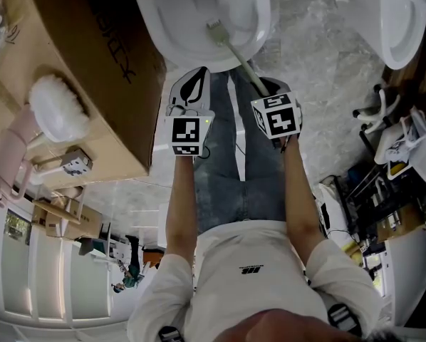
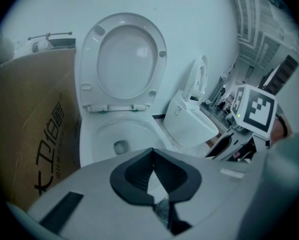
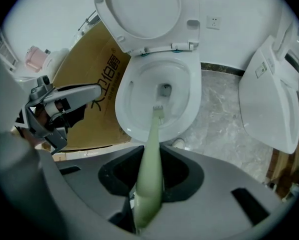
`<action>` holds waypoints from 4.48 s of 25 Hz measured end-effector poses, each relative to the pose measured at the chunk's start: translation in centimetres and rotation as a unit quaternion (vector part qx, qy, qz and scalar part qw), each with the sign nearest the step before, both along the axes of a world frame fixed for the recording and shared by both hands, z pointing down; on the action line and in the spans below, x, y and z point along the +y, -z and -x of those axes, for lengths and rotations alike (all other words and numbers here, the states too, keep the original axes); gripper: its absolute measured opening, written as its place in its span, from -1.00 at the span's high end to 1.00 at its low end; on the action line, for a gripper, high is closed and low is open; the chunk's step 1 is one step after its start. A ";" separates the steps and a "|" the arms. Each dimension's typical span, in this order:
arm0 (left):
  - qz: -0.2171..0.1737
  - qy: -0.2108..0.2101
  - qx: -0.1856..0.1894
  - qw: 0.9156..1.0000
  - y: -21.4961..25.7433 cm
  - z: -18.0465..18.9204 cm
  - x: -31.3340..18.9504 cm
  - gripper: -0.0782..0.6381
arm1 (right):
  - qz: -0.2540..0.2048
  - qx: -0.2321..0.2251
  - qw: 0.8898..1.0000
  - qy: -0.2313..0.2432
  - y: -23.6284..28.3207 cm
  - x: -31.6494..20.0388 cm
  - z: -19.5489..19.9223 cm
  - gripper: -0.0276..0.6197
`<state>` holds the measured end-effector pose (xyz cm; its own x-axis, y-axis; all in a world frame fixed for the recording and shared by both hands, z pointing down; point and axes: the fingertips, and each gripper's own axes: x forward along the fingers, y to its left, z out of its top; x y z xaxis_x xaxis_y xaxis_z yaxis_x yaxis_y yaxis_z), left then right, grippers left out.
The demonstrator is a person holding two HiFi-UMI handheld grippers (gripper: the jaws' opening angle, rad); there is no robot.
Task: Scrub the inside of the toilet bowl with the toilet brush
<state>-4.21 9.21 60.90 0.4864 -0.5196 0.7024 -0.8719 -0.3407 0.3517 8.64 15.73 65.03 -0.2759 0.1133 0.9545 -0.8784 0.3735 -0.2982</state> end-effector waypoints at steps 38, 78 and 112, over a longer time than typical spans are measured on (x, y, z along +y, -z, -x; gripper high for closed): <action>0.008 0.010 -0.003 1.000 -1.0 -0.2 -2.6 0.76 | -0.123 0.099 0.978 0.135 -0.9 -10.7 -3.2 0.64; 0.016 0.034 0.001 0.999 -1.9 2.5 -2.3 0.76 | -0.209 0.061 0.962 0.164 -1.4 -16.0 6.4 0.64; 0.016 0.021 0.005 1.000 -2.2 2.2 -0.8 0.76 | -0.092 0.055 0.990 0.093 -2.7 -4.5 3.9 0.64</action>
